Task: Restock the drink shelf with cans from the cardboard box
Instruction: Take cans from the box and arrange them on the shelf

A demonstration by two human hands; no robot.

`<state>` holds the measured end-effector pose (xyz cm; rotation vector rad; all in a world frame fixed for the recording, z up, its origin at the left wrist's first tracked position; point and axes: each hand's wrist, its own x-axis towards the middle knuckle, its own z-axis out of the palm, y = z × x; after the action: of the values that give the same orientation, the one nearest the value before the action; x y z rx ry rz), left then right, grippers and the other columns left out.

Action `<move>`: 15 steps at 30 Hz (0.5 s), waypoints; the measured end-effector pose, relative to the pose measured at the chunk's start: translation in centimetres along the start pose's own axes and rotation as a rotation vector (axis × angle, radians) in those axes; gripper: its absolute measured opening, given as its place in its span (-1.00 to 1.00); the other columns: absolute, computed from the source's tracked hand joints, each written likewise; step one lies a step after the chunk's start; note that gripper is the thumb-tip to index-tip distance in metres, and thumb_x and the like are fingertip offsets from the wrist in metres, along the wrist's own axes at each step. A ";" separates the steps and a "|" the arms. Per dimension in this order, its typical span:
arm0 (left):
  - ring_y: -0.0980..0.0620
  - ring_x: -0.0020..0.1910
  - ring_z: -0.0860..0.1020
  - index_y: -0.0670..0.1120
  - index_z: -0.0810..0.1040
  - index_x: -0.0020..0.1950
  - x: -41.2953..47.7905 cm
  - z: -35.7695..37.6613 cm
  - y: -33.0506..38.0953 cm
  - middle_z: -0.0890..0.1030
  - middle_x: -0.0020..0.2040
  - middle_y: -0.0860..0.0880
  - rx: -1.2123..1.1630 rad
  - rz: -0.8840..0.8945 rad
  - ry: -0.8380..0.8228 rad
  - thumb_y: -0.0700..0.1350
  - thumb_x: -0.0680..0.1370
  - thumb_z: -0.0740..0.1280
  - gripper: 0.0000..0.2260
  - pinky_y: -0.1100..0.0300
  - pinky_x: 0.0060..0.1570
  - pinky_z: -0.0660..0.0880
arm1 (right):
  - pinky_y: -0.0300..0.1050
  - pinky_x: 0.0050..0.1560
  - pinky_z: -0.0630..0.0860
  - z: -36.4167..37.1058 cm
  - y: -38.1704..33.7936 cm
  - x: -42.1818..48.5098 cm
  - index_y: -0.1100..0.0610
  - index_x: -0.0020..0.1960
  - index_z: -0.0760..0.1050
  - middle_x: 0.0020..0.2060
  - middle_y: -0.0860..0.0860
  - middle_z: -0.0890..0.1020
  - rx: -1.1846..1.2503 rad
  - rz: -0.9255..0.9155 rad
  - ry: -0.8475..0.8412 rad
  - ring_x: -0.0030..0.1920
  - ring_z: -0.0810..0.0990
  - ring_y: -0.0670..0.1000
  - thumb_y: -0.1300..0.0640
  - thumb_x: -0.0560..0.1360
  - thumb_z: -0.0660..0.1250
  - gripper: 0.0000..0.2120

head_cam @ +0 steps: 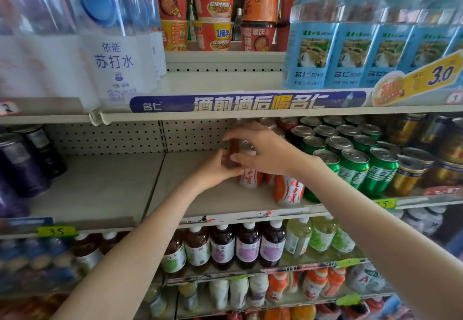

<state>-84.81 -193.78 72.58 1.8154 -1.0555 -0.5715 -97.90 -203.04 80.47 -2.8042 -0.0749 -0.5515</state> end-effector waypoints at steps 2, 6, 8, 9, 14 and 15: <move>0.11 0.00 0.55 -0.05 0.50 0.12 -1.4 -1.2 -0.6 0.60 0.01 0.03 0.110 0.003 0.079 -0.03 0.49 0.41 -0.75 0.31 -0.06 0.45 | -0.07 0.17 0.39 1.7 -1.5 -0.3 0.18 0.20 0.53 0.05 0.10 0.57 -0.004 -0.084 -0.035 0.11 0.48 0.09 0.11 0.48 0.31 -0.68; 0.11 -0.05 0.55 -0.01 0.53 0.02 -5.7 -3.6 -2.7 0.58 -0.11 0.12 0.164 -0.049 0.189 0.03 0.55 0.30 -0.86 0.22 -0.04 0.44 | -0.03 0.10 0.45 6.1 -4.1 0.6 0.24 0.15 0.54 -0.03 0.14 0.59 0.034 -0.143 -0.053 0.04 0.54 0.16 0.14 0.47 0.29 -0.70; 0.14 -0.02 0.53 -0.04 0.53 0.11 -8.2 -4.3 -4.0 0.59 -0.05 0.09 0.135 -0.083 0.271 -0.02 0.56 0.30 -0.83 0.25 0.02 0.40 | -0.10 0.10 0.44 8.2 -5.4 1.1 0.24 0.14 0.54 -0.05 0.14 0.58 0.071 -0.166 -0.024 0.01 0.55 0.15 0.23 0.45 0.36 -0.73; 0.15 -0.01 0.54 -0.05 0.54 0.12 -9.5 -4.6 -4.5 0.60 -0.03 0.07 0.119 -0.098 0.321 -0.04 0.57 0.30 -0.83 0.26 0.03 0.40 | -0.10 0.10 0.44 9.2 -6.0 1.3 0.22 0.14 0.54 -0.06 0.13 0.58 0.093 -0.183 -0.023 0.02 0.54 0.14 0.25 0.45 0.36 -0.74; 0.32 -0.21 0.55 -0.02 0.56 -0.08 -17.3 -7.0 -7.3 0.60 -0.18 0.12 0.012 -0.150 0.631 -0.17 0.57 0.31 -0.92 0.48 -0.18 0.44 | -0.10 0.14 0.39 14.3 -10.7 2.1 0.23 0.15 0.54 0.04 0.12 0.58 0.234 -0.289 -0.016 0.09 0.50 0.14 0.22 0.47 0.34 -0.74; 0.33 -0.24 0.56 -0.03 0.55 -0.11 -18.8 -7.3 -7.4 0.60 -0.20 0.10 -0.031 -0.143 0.733 -0.21 0.57 0.31 -0.89 0.46 -0.18 0.45 | -0.09 0.14 0.39 15.0 -11.5 2.0 0.23 0.15 0.54 0.03 0.13 0.58 0.269 -0.305 -0.020 0.08 0.51 0.17 0.23 0.46 0.34 -0.73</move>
<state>-86.09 -172.75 68.39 1.8556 -0.4169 0.0211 -91.75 -187.78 70.94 -2.5474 -0.5458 -0.5348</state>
